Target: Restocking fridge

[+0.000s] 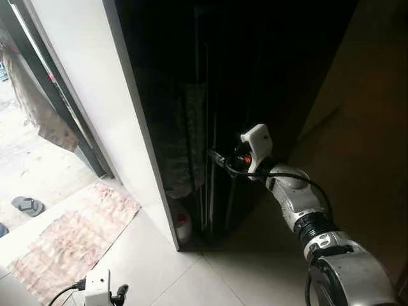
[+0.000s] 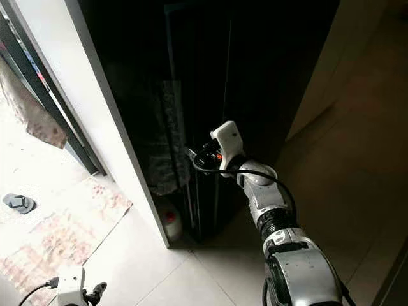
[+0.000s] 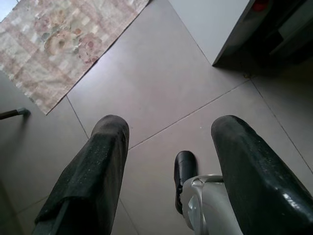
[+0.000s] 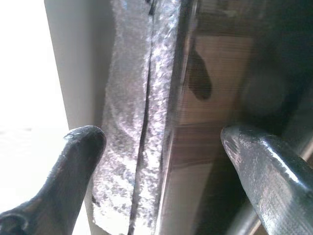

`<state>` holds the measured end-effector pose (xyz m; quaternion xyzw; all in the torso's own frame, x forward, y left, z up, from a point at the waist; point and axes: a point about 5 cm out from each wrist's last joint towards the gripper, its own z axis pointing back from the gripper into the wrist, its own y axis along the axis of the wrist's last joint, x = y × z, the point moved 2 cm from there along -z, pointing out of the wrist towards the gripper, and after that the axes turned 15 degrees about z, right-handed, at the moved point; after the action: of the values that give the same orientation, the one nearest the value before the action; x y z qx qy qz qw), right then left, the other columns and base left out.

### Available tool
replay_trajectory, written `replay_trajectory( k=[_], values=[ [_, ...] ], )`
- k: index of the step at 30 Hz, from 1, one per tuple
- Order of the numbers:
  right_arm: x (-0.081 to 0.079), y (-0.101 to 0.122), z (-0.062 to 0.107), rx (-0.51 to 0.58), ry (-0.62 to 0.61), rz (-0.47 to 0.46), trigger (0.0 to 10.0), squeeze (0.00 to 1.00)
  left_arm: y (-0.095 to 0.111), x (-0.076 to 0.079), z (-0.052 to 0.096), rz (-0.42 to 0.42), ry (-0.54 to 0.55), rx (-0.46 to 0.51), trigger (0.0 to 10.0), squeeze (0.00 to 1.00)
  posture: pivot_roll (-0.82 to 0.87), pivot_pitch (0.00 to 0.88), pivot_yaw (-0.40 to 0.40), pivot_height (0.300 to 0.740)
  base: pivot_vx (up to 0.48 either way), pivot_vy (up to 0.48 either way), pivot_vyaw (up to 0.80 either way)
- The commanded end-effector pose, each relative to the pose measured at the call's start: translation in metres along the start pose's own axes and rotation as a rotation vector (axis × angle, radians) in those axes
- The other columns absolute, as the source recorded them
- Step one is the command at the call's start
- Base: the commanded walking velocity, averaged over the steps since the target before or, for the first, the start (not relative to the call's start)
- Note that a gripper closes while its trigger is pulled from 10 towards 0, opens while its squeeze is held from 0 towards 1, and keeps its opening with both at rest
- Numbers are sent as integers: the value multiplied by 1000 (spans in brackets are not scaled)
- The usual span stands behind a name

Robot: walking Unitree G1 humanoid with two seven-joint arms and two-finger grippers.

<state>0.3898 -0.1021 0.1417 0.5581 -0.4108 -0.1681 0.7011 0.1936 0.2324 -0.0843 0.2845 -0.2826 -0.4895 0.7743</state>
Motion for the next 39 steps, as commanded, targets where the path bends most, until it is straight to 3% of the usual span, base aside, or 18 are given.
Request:
replay_trajectory(
  k=[1, 18, 39],
  values=[
    [0, 6, -5, 7, 0, 19, 10000, 0, -4, -6, 2, 6, 20, -11, 10000, 0, 3, 74, 46, 740, 0, 0, 0],
    [0, 10, -15, -4, -20, -20, 10000, 0, -1, -5, 1, 5, 20, 0, 10000, 0, 21, 52, 43, 740, 0, 0, 0],
    [-10, 40, -42, 34, 19, -92, 10000, 0, -1, -4, 1, 11, 20, 11, 10000, 0, 60, 37, 38, 740, 0, 0, 0]
  ],
)
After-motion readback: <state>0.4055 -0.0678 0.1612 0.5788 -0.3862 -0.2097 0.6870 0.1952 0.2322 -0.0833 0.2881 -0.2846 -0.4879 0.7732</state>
